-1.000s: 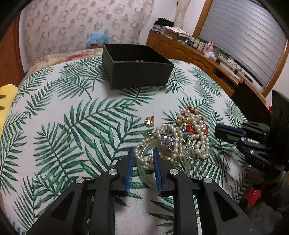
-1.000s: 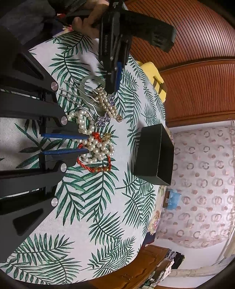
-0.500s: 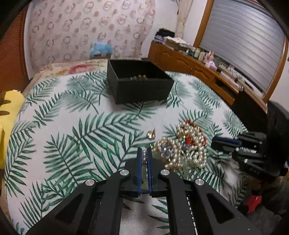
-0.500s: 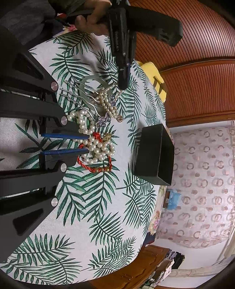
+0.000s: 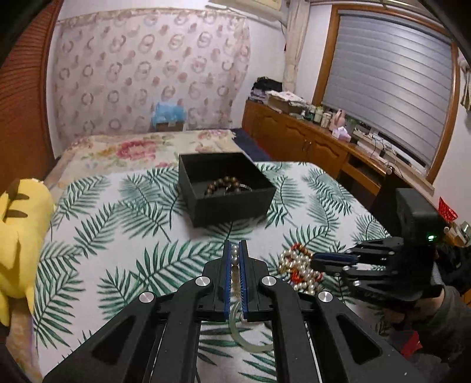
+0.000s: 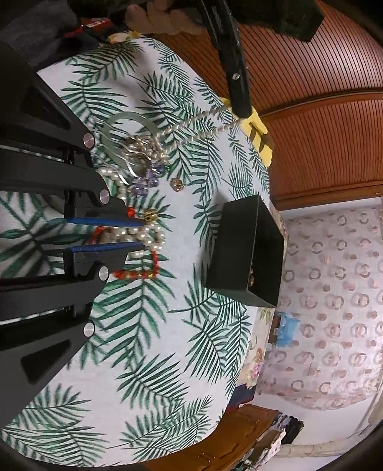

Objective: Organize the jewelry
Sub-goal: 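Lift the pearl necklaces, lower them into the black box, open both tools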

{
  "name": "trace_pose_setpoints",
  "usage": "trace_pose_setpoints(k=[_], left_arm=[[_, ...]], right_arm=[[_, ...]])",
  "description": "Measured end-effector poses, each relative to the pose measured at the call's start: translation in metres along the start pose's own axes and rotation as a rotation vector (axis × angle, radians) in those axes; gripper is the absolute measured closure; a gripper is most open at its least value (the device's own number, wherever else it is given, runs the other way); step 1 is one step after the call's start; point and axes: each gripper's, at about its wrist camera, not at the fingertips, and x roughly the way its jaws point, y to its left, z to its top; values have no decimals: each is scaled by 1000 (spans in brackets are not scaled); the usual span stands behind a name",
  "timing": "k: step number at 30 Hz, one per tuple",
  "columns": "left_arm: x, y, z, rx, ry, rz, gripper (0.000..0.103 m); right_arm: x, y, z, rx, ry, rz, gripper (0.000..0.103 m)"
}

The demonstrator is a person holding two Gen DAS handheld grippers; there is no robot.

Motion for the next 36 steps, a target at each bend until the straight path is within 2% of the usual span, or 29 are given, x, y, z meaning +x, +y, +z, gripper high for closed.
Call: trace_pose_setpoints(k=[3, 6, 10, 13, 15, 16, 17, 19, 25, 36], left_arm=[[-3, -3, 7, 12, -21, 5, 99], [-6, -4, 13, 22, -36, 8, 99], [-9, -5, 17, 23, -47, 6, 99], [-8, -5, 17, 21, -47, 4, 99], [-8, -5, 17, 19, -47, 3, 99], [-9, -5, 18, 18, -47, 2, 99], [-9, -4, 18, 20, -48, 2, 99], [-11, -6, 21, 21, -56, 2, 99], [-26, -12, 37, 25, -104, 2, 99], [-55, -23, 71, 61, -199, -4, 99]], right_arm=[[9, 3, 8, -27, 14, -19, 78], [19, 2, 15, -48, 40, -35, 76], [30, -1, 20, -55, 85, -38, 76], [37, -4, 20, -43, 113, 10, 77], [39, -3, 20, -54, 121, 6, 78], [39, -3, 21, -58, 125, 7, 83], [38, -4, 21, -54, 125, 15, 91], [32, -3, 22, -55, 108, 16, 95], [-4, -1, 35, -57, 13, 30, 95], [-75, 4, 77, -100, -163, 3, 95]])
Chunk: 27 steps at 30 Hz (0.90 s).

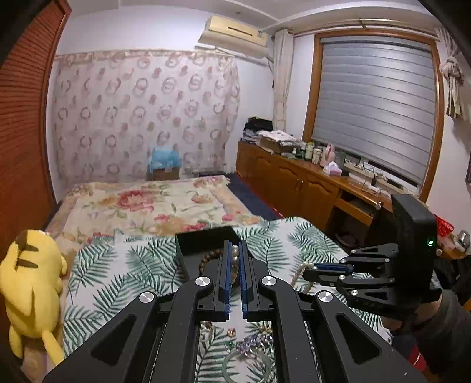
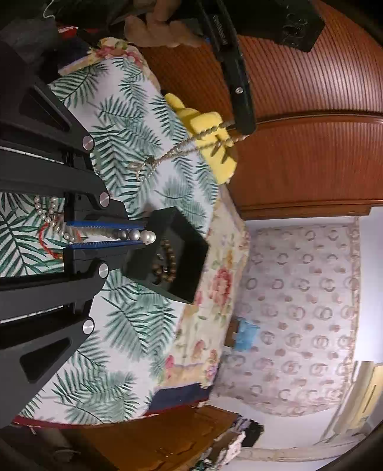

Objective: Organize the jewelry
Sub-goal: 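Lift the pearl necklaces, lower them into the black box, open both tools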

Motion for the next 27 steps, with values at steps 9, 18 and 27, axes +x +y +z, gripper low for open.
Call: trace_pose_setpoints(k=[9, 18, 27], left_arm=[[0, -1, 24, 22, -33, 3, 99], [19, -1, 39, 36, -35, -13, 99], [41, 10, 70, 31, -60, -31, 99]], right_arm=[[-20, -5, 27, -13, -83, -15, 95], [-33, -13, 61, -40, -166, -21, 95], [-29, -36, 100, -42, -227, -26, 94]])
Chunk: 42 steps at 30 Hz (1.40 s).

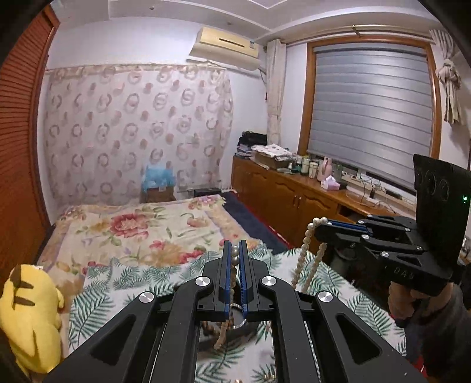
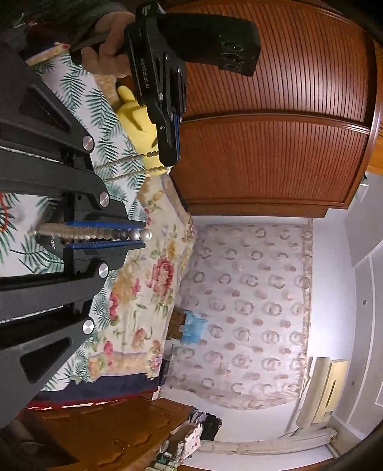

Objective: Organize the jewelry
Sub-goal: 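Lift the pearl necklaces, lower them into the black box, open both tools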

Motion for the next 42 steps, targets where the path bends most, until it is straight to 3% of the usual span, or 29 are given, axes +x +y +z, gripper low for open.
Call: trace_pose_setpoints(k=[8, 13, 20, 29, 35, 39, 42], left_arm=[[38, 18, 16, -17, 18, 3, 99], [70, 36, 4, -48, 65, 13, 99], [102, 56, -14, -81, 130, 22, 99], [112, 58, 0, -67, 119, 34, 99], [126, 57, -23, -72, 195, 33, 99], [121, 53, -35, -55, 203, 46, 98], [113, 51, -44, -56, 205, 49, 85]], right_arm=[[27, -22, 30, -5, -22, 28, 94], [61, -33, 38, -17, 0, 45, 94], [119, -47, 12, 16, 101, 37, 94], [163, -41, -39, 33, 230, 38, 94], [169, -41, -53, 44, 264, 56, 94], [164, -38, -57, 51, 267, 61, 94], [155, -35, -57, 53, 257, 55, 93]])
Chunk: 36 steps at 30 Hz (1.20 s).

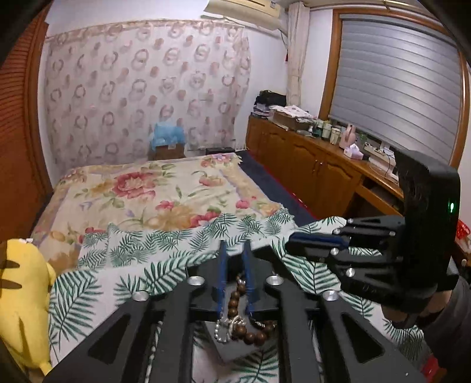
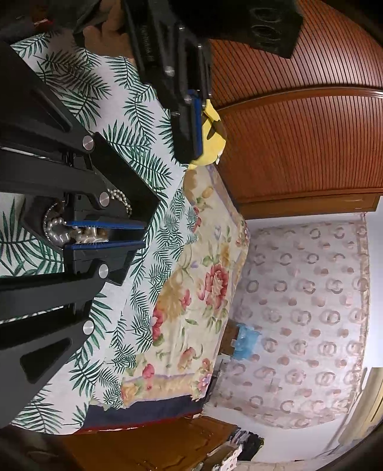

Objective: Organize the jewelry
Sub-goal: 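Lift the pearl necklaces, lower them into the black box, open both tools, then grasp the silver hair comb with purple stones with the right tool and lift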

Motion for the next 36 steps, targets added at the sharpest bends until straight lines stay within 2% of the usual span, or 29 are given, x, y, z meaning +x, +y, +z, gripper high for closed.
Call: trace_pose_setpoints(k=[1, 6, 9, 16, 24, 27, 29, 30, 32, 36], left_arm=[[-3, 0, -4, -3, -1, 0, 79], [-21, -6, -29, 0, 11, 8, 76], [-33, -9, -47, 2, 20, 6, 69], [-55, -20, -92, 10, 56, 9, 63], [-73, -22, -136, -4, 96, 32, 61], [-81, -23, -146, -15, 99, 38, 47], [-86, -22, -153, -13, 93, 52, 35], [-89, -22, -155, -13, 90, 59, 33], [-95, -20, -159, -13, 78, 70, 14], [-107, -19, -165, -8, 54, 90, 11]], right_arm=[[-4, 1, -2, 2, -4, 0, 92], [-27, 13, -22, 12, -10, -12, 92], [-42, 22, -43, 22, -4, -15, 92], [-65, 38, -100, 67, 41, -32, 92], [-73, 67, -139, 104, 77, -12, 92], [-74, 80, -147, 127, 83, 8, 88], [-74, 90, -153, 138, 88, 13, 71], [-74, 94, -156, 139, 91, 18, 70], [-74, 103, -161, 142, 103, 23, 67], [-68, 111, -169, 173, 135, 25, 57]])
